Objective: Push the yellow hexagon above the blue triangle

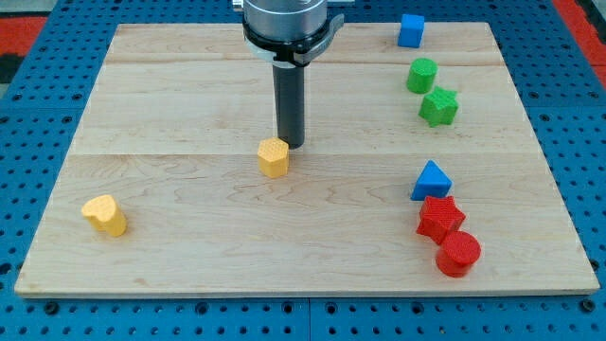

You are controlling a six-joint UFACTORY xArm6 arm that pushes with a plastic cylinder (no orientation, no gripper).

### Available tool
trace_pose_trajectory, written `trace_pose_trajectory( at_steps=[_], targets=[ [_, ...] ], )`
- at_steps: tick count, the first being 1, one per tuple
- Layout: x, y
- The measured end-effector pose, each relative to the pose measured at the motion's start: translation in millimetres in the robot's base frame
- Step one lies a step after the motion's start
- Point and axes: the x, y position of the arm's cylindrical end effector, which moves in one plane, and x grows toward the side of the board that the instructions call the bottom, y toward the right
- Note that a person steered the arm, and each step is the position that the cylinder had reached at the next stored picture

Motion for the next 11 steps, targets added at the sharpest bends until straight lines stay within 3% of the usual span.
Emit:
trace_pose_trajectory(
  at_steps=[2,4,5,6,7,11],
  targets=[
    [17,11],
    [10,67],
    [36,67],
    [71,58],
    [84,3],
    [85,-34]
  ],
)
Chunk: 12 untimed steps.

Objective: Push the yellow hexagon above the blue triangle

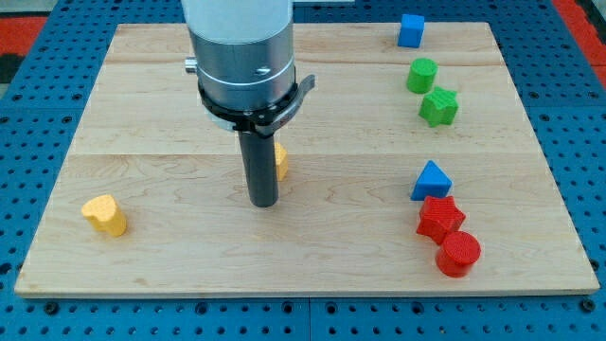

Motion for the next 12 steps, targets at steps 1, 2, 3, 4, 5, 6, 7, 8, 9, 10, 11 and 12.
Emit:
trace_pose_trajectory(
  at_steps=[1,2,3,4,5,6,7,8,9,10,11,12],
  targets=[
    [0,-10],
    [0,-12],
    [0,-21],
    [0,-23],
    [0,-23],
    [0,-30],
    [0,-43],
    [0,-58],
    [-25,-41],
    [-56,6],
    [-68,66],
    [-75,88]
  ],
)
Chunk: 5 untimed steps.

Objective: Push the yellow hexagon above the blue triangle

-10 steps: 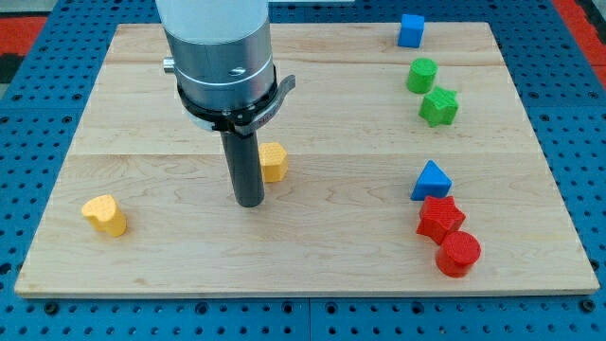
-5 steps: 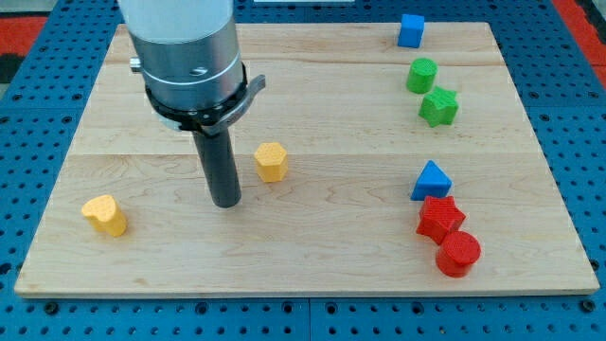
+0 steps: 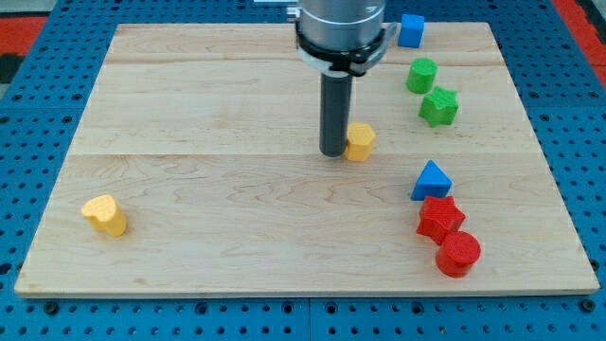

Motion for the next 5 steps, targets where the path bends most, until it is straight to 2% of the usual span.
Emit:
trace_pose_trajectory(
  at_steps=[1,2,5],
  targets=[
    [-11,0],
    [-18,30],
    [-41,70]
  ],
)
